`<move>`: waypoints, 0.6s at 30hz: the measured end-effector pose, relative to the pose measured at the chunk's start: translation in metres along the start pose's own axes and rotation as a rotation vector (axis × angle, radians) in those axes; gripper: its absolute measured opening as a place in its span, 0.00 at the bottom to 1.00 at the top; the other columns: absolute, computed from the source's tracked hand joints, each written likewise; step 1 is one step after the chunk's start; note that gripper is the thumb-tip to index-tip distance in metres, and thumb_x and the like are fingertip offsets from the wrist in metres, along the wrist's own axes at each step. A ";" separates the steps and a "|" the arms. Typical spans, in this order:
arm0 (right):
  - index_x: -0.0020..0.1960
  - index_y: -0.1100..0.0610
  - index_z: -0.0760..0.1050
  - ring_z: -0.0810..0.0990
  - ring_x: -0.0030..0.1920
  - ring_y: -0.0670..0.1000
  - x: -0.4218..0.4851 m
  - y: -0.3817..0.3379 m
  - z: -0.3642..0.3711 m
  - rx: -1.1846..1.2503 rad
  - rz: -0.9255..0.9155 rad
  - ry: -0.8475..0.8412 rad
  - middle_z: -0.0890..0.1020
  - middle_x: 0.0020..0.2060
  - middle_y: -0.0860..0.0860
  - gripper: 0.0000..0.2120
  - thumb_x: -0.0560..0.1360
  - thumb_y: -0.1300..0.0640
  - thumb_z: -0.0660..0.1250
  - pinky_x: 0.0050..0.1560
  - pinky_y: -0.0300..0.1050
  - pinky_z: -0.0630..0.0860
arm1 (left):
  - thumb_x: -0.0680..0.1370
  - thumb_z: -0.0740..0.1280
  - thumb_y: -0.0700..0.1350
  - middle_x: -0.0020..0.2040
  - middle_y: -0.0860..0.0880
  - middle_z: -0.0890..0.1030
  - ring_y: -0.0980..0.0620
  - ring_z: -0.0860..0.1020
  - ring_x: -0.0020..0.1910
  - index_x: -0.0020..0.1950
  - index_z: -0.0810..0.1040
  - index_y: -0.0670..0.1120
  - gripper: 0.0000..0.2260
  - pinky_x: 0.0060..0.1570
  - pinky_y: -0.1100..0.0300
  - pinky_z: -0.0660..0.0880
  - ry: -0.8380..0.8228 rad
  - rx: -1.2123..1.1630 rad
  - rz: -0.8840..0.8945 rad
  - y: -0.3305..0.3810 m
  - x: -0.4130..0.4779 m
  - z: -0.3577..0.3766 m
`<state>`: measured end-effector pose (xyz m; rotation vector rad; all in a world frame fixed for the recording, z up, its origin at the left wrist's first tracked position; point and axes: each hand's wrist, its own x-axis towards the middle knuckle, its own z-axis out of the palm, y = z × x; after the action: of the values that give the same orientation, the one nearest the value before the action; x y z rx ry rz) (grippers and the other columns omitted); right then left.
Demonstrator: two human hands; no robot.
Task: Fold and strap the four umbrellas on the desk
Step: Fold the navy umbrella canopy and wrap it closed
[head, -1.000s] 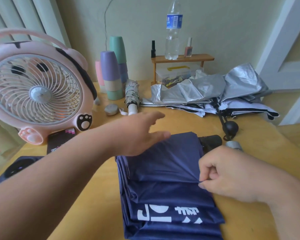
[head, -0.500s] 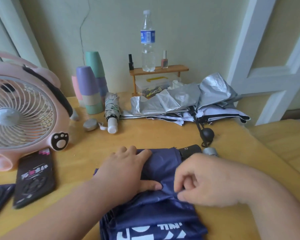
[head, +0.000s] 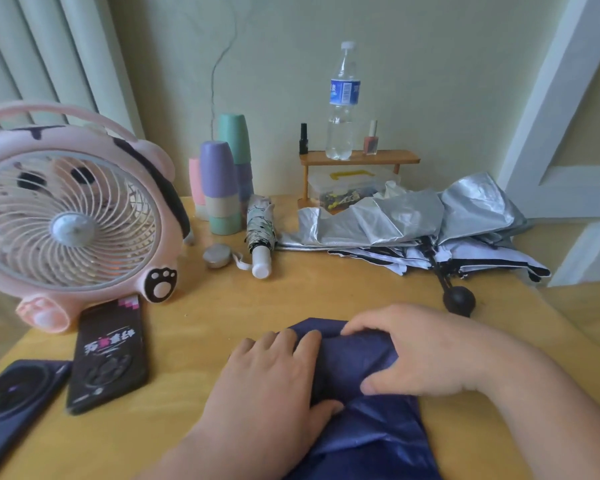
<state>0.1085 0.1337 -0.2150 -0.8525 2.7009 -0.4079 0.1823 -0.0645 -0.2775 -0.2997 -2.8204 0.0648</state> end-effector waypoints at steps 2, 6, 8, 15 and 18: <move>0.62 0.37 0.73 0.76 0.54 0.40 -0.001 0.000 0.005 -0.049 -0.006 -0.002 0.77 0.54 0.33 0.24 0.68 0.43 0.74 0.54 0.40 0.77 | 0.65 0.58 0.70 0.41 0.54 0.79 0.48 0.80 0.39 0.53 0.79 0.53 0.27 0.38 0.51 0.77 0.004 -0.002 0.012 -0.004 -0.001 -0.001; 0.53 0.42 0.70 0.72 0.51 0.44 0.001 -0.006 0.015 -0.182 -0.112 0.107 0.74 0.47 0.39 0.17 0.66 0.48 0.70 0.53 0.40 0.73 | 0.63 0.59 0.66 0.37 0.54 0.77 0.48 0.79 0.35 0.46 0.79 0.53 0.23 0.32 0.51 0.77 0.054 -0.003 0.053 -0.002 -0.002 -0.002; 0.51 0.43 0.69 0.70 0.49 0.44 0.001 -0.008 0.017 -0.255 -0.185 0.168 0.73 0.45 0.40 0.17 0.65 0.48 0.69 0.56 0.42 0.70 | 0.62 0.62 0.64 0.37 0.54 0.77 0.48 0.78 0.36 0.45 0.79 0.53 0.20 0.33 0.52 0.77 0.040 -0.012 0.052 0.000 -0.004 -0.005; 0.42 0.50 0.75 0.77 0.38 0.53 0.004 -0.014 0.014 -0.398 -0.296 0.714 0.76 0.34 0.44 0.16 0.56 0.53 0.75 0.38 0.49 0.74 | 0.59 0.71 0.46 0.40 0.50 0.77 0.43 0.77 0.38 0.46 0.75 0.50 0.17 0.37 0.49 0.73 0.159 0.047 0.048 -0.006 0.013 -0.043; 0.44 0.58 0.80 0.80 0.38 0.59 0.003 -0.010 0.002 -0.339 -0.356 1.207 0.82 0.37 0.51 0.09 0.64 0.63 0.74 0.38 0.53 0.72 | 0.65 0.70 0.41 0.56 0.44 0.80 0.38 0.77 0.55 0.53 0.80 0.45 0.16 0.57 0.47 0.70 0.457 0.098 0.092 -0.015 0.027 -0.092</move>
<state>0.1118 0.1237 -0.2142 -1.5762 3.7707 -0.7296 0.1816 -0.0718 -0.1810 -0.3687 -2.3423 0.1352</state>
